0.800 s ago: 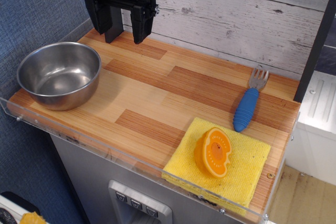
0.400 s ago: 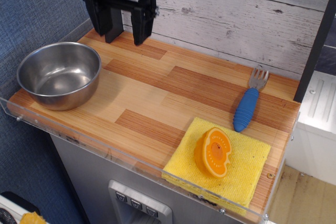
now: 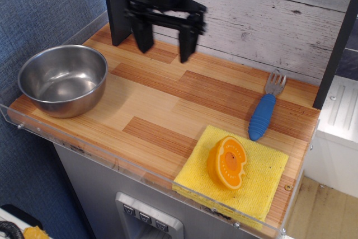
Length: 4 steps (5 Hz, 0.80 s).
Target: Move the fork to the top right of the bowl
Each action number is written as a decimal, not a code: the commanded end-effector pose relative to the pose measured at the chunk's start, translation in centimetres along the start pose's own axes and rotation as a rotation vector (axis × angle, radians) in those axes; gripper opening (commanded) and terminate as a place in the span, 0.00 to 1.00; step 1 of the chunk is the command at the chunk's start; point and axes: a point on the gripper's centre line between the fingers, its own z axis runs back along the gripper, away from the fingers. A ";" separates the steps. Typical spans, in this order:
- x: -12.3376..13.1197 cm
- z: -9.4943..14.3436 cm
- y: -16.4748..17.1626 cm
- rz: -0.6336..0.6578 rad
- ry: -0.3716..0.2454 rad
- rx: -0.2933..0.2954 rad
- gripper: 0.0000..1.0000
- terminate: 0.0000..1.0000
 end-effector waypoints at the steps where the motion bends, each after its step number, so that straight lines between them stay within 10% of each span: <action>1: 2.4 -1.6 -6.2 -0.098 -0.046 0.045 1.00 0.00; 4: 3.3 -4.4 -10.5 -0.070 -0.008 0.127 1.00 0.00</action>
